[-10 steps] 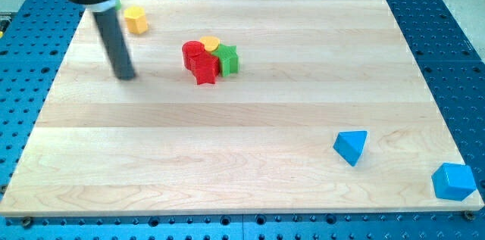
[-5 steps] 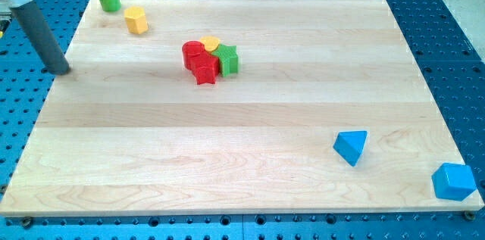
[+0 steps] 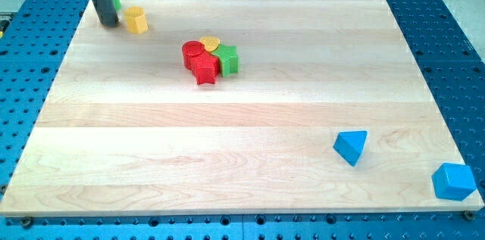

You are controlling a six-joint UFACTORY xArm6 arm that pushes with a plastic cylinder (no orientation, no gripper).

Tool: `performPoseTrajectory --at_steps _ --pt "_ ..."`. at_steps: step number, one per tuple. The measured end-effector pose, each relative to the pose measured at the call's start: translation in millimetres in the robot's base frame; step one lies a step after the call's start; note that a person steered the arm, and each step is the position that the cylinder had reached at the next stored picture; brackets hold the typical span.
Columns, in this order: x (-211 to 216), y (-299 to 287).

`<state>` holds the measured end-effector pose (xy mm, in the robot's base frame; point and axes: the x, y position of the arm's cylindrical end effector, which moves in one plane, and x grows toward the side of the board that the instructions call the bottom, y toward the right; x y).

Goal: Put the hexagon and green circle into the group of blocks

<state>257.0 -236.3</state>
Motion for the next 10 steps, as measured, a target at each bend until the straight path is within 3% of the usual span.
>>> performPoseTrajectory --at_steps 2,4,9,10 --pt "2 86" --pt "39 119" --pt "47 123" --pt "48 53"
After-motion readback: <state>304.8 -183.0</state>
